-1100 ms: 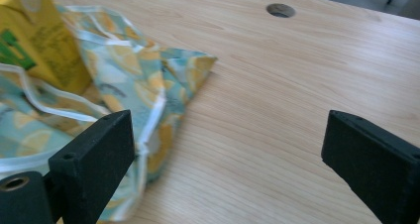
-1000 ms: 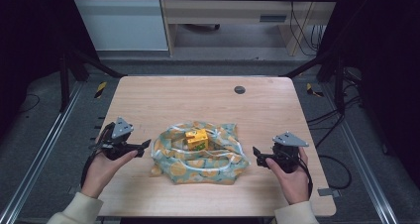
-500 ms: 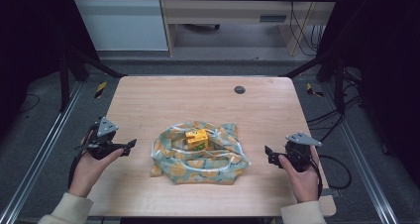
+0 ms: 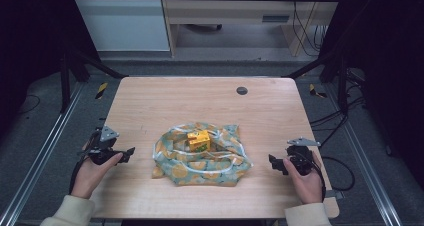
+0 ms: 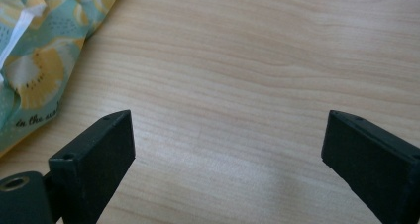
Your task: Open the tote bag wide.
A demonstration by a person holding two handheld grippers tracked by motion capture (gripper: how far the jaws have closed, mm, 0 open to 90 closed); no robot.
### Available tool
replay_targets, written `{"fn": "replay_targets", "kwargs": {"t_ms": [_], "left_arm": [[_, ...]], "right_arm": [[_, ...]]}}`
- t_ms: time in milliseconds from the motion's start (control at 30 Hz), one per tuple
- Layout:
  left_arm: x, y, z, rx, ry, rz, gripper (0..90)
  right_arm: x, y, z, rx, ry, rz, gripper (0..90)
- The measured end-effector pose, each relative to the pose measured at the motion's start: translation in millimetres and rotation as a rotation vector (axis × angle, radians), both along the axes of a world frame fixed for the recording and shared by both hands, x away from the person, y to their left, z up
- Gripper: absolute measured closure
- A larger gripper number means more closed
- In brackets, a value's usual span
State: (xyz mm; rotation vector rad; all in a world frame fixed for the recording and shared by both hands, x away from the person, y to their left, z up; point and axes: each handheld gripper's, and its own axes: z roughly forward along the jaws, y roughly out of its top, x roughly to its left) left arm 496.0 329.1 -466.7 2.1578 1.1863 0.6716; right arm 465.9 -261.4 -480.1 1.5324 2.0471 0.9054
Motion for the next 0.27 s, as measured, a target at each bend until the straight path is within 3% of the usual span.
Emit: {"fn": "replay_targets", "kwargs": {"t_ms": [133, 267], "left_arm": [[-6.4, -2.3, -8.0, 0.024, 0.025, 0.0, 10.7], [-9.5, -5.5, -7.4, 0.014, 0.014, -0.009, 10.7]], "right_arm": [[-4.3, 4.2, -2.2, -0.019, 0.026, 0.027, 6.5], [-7.7, 12.2, -1.8, -0.038, 0.031, 0.048, 6.4]]}}
